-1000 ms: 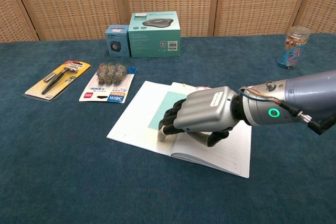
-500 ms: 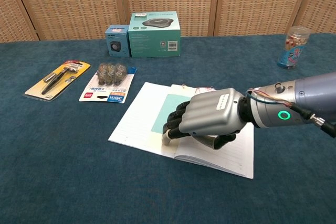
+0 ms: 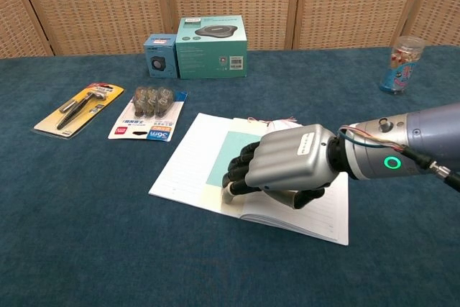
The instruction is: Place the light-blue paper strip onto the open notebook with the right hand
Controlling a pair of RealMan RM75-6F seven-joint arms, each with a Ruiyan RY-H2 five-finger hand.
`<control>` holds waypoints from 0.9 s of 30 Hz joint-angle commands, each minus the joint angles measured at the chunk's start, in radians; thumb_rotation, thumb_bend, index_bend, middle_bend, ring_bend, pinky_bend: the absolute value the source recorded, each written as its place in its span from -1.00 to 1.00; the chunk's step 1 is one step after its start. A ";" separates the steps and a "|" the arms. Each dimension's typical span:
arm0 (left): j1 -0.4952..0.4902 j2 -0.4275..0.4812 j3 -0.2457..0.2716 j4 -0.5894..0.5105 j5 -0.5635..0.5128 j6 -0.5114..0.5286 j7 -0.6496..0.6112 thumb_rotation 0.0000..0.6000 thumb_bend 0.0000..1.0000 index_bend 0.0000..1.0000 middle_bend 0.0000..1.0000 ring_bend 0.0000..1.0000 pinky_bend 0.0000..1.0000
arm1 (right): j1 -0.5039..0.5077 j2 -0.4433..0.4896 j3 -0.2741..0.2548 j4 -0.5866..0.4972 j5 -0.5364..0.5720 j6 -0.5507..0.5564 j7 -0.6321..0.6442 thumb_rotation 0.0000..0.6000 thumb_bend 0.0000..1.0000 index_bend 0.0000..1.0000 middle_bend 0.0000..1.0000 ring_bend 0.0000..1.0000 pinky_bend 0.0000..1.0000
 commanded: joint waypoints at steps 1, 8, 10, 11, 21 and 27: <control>0.000 0.000 0.000 0.000 0.000 0.000 0.000 1.00 -1.00 -1.00 -1.00 -1.00 -1.00 | 0.000 0.000 0.000 -0.002 0.000 -0.001 -0.004 1.00 1.00 -0.72 -0.75 -1.00 -0.83; -0.001 0.000 0.000 -0.001 -0.002 -0.001 0.001 1.00 -1.00 -1.00 -1.00 -1.00 -1.00 | -0.005 0.003 -0.002 -0.009 0.005 -0.003 -0.019 1.00 1.00 -0.72 -0.74 -0.99 -0.83; -0.001 0.000 0.000 -0.001 -0.003 -0.001 0.002 1.00 -1.00 -1.00 -1.00 -1.00 -1.00 | -0.007 0.004 0.000 -0.013 0.006 0.000 -0.020 1.00 1.00 -0.72 -0.74 -0.99 -0.83; -0.001 0.001 0.000 -0.001 -0.004 -0.001 0.001 1.00 -1.00 -1.00 -1.00 -1.00 -1.00 | -0.007 0.004 0.001 -0.015 0.006 0.001 -0.021 1.00 1.00 -0.71 -0.74 -0.99 -0.83; -0.001 0.002 0.001 -0.002 -0.001 -0.001 -0.001 1.00 -1.00 -1.00 -1.00 -1.00 -1.00 | -0.013 0.005 0.010 -0.022 0.003 0.016 -0.022 1.00 1.00 -0.71 -0.73 -0.98 -0.83; -0.001 0.002 0.001 -0.002 0.001 0.001 -0.001 1.00 -1.00 -1.00 -1.00 -1.00 -1.00 | -0.013 0.011 0.016 -0.031 -0.004 0.023 -0.013 1.00 1.00 -0.71 -0.73 -0.98 -0.83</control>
